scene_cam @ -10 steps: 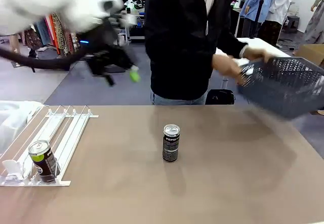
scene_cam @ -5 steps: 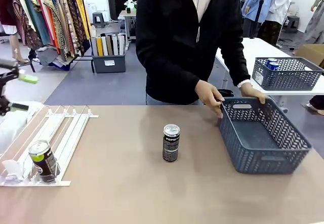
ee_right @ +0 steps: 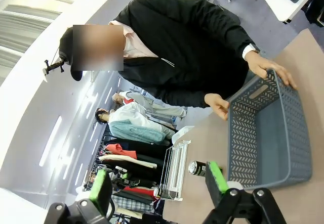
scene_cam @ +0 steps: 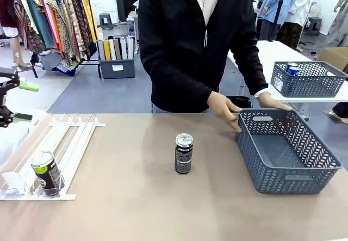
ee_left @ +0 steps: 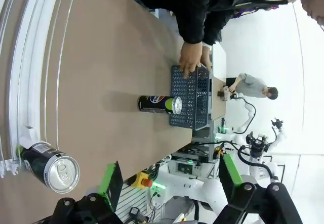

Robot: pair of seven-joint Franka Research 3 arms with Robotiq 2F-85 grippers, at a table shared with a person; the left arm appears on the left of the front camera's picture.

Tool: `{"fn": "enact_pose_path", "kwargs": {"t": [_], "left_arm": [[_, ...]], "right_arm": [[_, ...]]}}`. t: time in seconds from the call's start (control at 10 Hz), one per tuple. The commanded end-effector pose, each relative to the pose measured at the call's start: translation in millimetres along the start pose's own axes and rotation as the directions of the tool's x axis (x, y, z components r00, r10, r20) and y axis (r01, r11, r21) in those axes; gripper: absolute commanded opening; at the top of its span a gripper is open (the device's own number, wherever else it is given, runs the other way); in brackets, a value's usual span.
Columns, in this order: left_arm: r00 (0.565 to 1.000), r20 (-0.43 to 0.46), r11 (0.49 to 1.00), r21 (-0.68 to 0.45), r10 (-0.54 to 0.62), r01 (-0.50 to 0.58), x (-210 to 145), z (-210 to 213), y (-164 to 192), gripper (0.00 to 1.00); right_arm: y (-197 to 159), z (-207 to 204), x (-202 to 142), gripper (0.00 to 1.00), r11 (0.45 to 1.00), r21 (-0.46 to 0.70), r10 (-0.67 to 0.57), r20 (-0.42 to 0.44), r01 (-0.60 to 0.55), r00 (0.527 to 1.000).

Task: Retrieve and store the cans from the dispenser.
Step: Pick up one can from the Automatic Can Dispenser and place it in the middle of the table.

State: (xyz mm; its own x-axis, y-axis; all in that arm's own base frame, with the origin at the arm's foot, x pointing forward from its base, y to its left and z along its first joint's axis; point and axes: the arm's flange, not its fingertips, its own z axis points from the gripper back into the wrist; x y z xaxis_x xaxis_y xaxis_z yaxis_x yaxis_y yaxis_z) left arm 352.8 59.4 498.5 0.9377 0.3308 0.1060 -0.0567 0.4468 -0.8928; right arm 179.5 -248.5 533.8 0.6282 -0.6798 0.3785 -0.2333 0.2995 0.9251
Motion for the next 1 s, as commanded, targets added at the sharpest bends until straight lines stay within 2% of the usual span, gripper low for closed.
{"fn": "enact_pose_path", "kwargs": {"t": [0.0, 0.9], "left_arm": [[1.000, -0.009, 1.000, 0.011, 0.006, -0.005, -0.4, 5.7, -0.5, 1.00], [1.000, 0.000, 1.000, 0.004, 0.000, 0.000, 0.4, 2.9, -0.5, 1.00]], "right_arm": [[1.5, -1.7, 1.8, 1.00, 0.999, 0.023, 0.026, 0.012, -0.026, 1.000], [1.5, -1.7, 1.8, 1.00, 0.999, 0.023, 0.026, 0.012, -0.026, 1.000]]}}
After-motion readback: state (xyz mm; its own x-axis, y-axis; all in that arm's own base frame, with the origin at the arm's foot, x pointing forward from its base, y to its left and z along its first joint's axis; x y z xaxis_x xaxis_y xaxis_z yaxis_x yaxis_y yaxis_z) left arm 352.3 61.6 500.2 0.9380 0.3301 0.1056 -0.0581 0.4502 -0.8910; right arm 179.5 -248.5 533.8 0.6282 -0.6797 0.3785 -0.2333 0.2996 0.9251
